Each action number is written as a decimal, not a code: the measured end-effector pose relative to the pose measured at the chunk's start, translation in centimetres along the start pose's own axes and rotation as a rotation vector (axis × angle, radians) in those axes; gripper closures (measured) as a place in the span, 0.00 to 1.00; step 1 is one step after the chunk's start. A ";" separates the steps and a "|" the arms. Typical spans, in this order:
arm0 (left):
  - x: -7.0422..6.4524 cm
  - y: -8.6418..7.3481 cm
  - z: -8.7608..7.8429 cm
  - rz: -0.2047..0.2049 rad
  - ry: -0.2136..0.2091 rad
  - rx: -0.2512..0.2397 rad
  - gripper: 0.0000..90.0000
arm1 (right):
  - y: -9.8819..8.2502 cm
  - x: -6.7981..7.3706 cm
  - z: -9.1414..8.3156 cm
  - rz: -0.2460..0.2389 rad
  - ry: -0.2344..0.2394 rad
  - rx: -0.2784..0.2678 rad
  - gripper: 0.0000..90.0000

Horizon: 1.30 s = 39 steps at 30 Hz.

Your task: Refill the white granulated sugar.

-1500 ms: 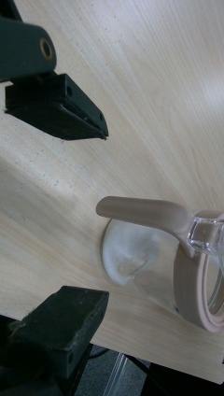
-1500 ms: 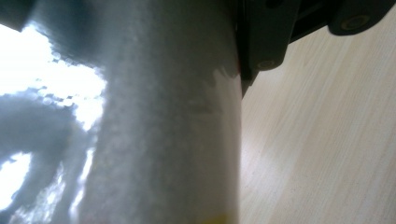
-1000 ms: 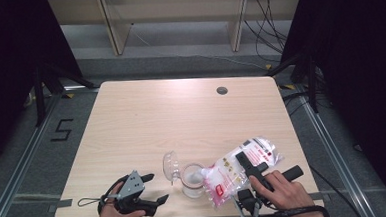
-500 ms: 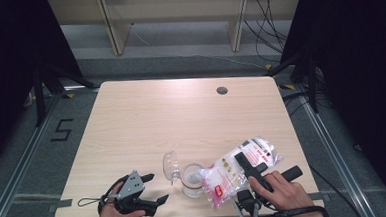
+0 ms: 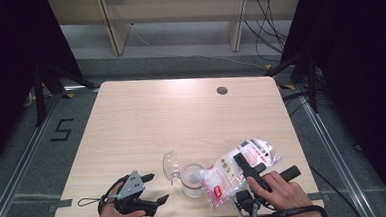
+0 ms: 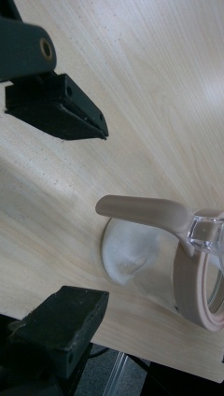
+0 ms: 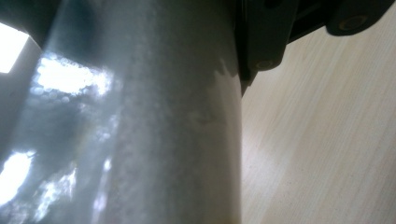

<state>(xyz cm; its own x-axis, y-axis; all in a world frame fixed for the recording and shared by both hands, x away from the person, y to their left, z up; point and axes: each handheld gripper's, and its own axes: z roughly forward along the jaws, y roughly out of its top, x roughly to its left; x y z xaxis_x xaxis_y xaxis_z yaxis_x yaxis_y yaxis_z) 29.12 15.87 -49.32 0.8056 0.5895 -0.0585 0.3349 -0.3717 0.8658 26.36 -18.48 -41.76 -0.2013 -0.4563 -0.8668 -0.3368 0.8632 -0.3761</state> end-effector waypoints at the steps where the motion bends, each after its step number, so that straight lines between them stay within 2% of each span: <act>1: 0.0 0.0 0.0 -0.001 0.001 -0.002 0.19 | 0.0 -0.1 0.0 -0.006 -0.001 0.001 0.60; 9: 0.0 0.0 0.0 0.000 0.002 0.000 0.19 | 0.4 -0.1 0.0 -0.012 -0.004 -0.018 0.60; 18: 0.0 0.0 0.0 0.001 0.002 -0.001 0.19 | 0.5 -0.3 0.0 -0.026 -0.008 -0.014 0.60; 19: 0.0 0.0 0.0 0.000 0.002 -0.001 0.19 | 0.5 -0.1 -0.1 -0.001 -0.008 -0.010 0.60; 21: 0.0 0.0 0.0 0.000 0.002 -0.001 0.19 | 0.5 -0.2 -0.1 -0.016 -0.007 -0.013 0.60; 28: 0.0 0.0 0.0 0.000 0.002 0.000 0.19 | 0.6 -0.1 0.0 -0.004 -0.007 -0.013 0.60; 36: 0.0 0.0 0.0 -0.001 0.002 -0.002 0.19 | 0.8 -0.2 0.1 -0.019 -0.007 -0.021 0.61; 38: 0.0 0.0 0.0 -0.005 0.002 -0.003 0.19 | 0.8 -0.1 0.0 0.000 -0.001 -0.012 0.61; 39: 0.0 0.0 0.0 -0.005 0.003 -0.003 0.19 | 0.8 -0.3 0.1 -0.015 -0.005 -0.020 0.61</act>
<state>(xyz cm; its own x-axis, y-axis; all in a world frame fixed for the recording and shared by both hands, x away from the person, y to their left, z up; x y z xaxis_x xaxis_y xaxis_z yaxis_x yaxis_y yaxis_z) 29.12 15.88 -49.30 0.8025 0.5935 -0.0611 0.3372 -0.3668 0.8671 26.19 -17.61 -41.85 -0.1916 -0.4680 -0.8627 -0.3578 0.8518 -0.3826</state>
